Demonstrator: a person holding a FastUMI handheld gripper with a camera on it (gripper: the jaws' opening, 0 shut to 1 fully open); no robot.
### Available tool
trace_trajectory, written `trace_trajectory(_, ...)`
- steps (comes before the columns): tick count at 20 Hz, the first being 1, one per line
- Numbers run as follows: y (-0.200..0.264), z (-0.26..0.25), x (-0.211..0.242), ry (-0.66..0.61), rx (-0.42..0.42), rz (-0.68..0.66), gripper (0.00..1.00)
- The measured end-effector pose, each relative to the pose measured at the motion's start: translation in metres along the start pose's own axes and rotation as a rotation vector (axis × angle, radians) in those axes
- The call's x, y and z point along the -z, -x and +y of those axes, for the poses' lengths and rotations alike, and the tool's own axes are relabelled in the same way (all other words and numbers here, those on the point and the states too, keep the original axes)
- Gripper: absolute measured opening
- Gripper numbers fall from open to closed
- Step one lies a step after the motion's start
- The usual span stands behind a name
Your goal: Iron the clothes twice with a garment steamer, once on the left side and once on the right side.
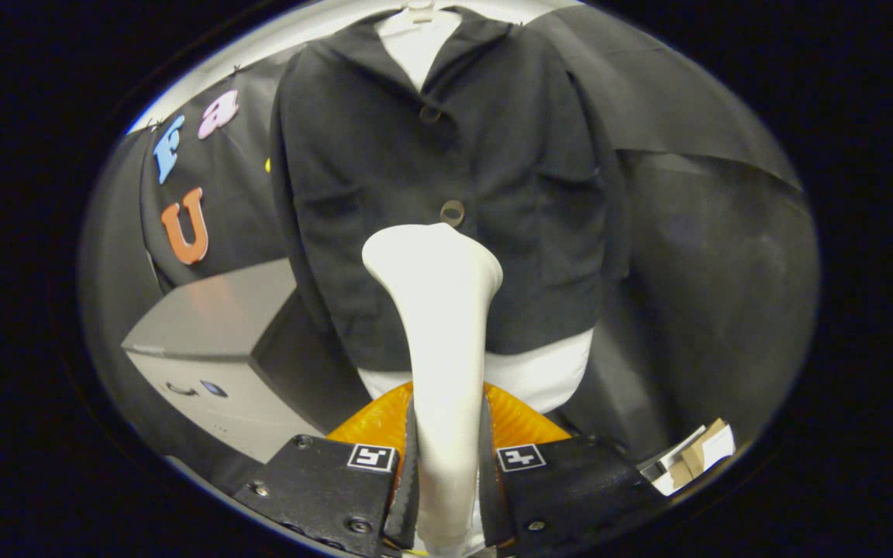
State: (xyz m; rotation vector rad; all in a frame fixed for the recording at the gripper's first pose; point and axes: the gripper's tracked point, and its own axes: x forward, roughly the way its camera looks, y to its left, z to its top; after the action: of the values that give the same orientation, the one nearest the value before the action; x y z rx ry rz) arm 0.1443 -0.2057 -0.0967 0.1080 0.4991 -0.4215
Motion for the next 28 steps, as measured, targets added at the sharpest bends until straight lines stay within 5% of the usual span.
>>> trace_trajectory(16,0.079,-0.056,-0.275,-0.054,0.034,-0.551,0.35)
trace_trajectory(23,0.079,-0.048,-0.342,-0.015,-0.020,-0.655,0.34)
trace_trajectory(28,0.059,-0.049,-0.362,0.026,0.019,-0.652,0.35)
